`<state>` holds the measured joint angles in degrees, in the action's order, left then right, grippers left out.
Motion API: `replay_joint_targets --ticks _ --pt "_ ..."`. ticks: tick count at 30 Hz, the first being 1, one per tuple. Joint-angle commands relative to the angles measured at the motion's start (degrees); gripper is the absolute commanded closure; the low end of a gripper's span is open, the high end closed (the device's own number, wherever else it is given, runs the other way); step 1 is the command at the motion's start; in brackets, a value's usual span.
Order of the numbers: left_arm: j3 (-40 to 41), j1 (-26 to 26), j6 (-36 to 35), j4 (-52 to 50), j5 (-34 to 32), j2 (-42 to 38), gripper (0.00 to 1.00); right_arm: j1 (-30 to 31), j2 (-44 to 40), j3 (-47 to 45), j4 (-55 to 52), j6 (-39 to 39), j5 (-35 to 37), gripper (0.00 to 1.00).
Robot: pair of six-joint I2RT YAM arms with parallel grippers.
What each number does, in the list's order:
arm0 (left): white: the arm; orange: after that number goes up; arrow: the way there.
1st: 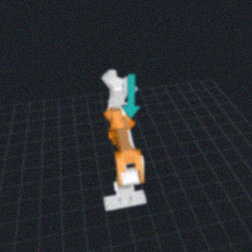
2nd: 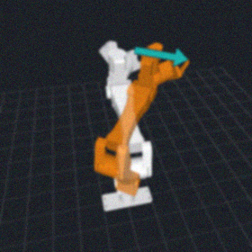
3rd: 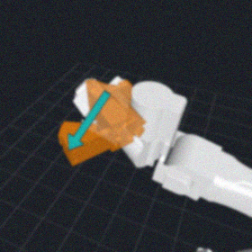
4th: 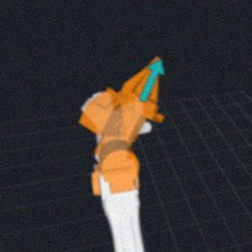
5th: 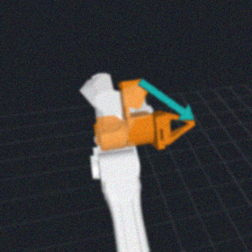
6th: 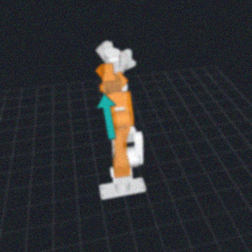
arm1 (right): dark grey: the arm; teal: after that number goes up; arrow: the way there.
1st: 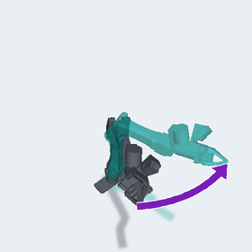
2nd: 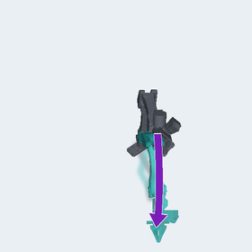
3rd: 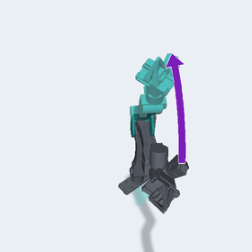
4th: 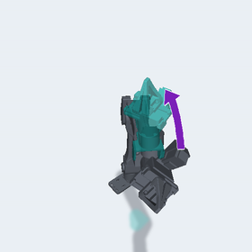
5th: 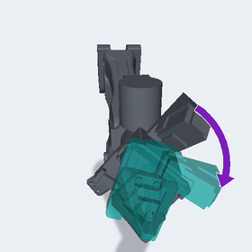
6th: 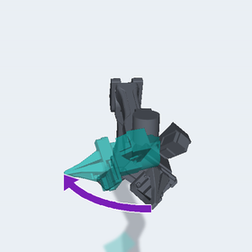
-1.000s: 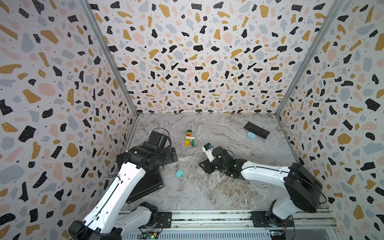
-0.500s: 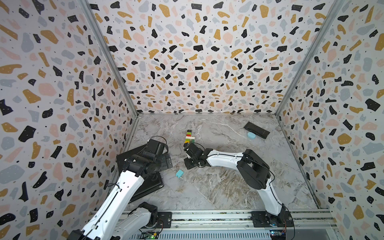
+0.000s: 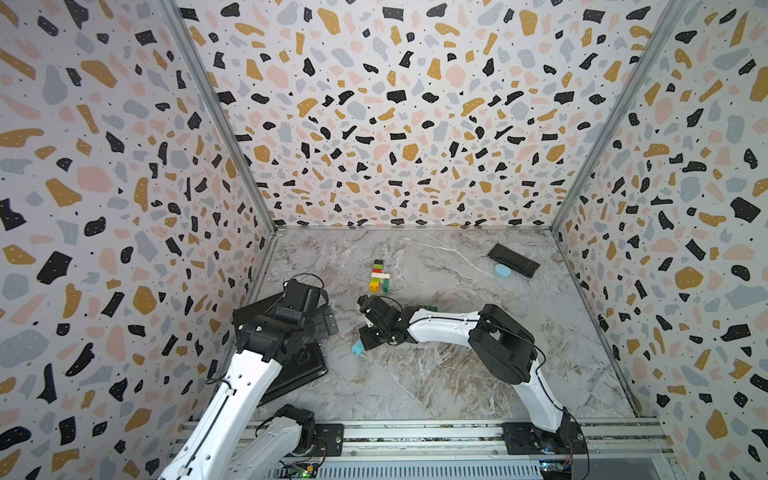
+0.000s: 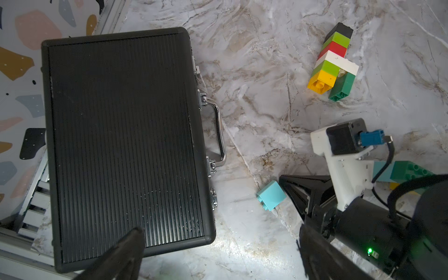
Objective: Assemble the letter h with lego
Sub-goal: Adjust the lego brick at the center of the board.
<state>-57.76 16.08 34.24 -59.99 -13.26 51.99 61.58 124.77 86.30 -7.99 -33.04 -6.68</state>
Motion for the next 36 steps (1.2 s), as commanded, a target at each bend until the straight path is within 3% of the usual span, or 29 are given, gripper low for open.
replay_joint_targets --ticks 1,9,14,16,19,22,27,30,36 --pt "-0.50 -0.60 0.53 0.04 -1.40 -0.56 0.01 1.11 -2.69 -4.20 -0.51 -2.22 -0.98 0.95" --pt "-0.51 -1.13 0.74 0.03 -0.83 -0.22 0.01 4.22 -7.41 -9.82 2.81 -4.22 -1.57 0.92" --pt "-0.43 -1.21 0.74 0.04 -0.78 -0.13 0.01 4.34 -9.90 -10.50 -0.19 3.52 2.17 0.82" --pt "-0.43 -1.18 0.75 0.13 -0.65 -0.13 0.01 4.34 -11.08 -10.43 -2.47 9.86 5.75 0.69" --pt "-0.34 -1.14 0.65 0.27 -0.49 -0.12 0.01 4.25 -11.83 -10.69 -3.35 19.58 5.00 0.38" --pt "-0.22 -1.22 0.65 0.37 -0.26 -0.17 0.01 4.23 -12.03 -12.37 -0.05 26.79 0.95 0.26" --pt "-0.25 -1.22 0.66 0.39 -0.27 -0.21 0.01 3.46 -10.07 -14.19 9.04 32.96 -0.75 0.22" --pt "-0.24 -1.20 0.57 0.37 0.16 -0.14 0.01 2.07 -7.87 -13.38 11.63 34.67 -7.36 0.20" --pt "-0.25 -1.17 0.48 0.48 0.53 -0.15 0.01 1.04 -5.92 -14.52 18.17 38.48 -9.19 0.20"
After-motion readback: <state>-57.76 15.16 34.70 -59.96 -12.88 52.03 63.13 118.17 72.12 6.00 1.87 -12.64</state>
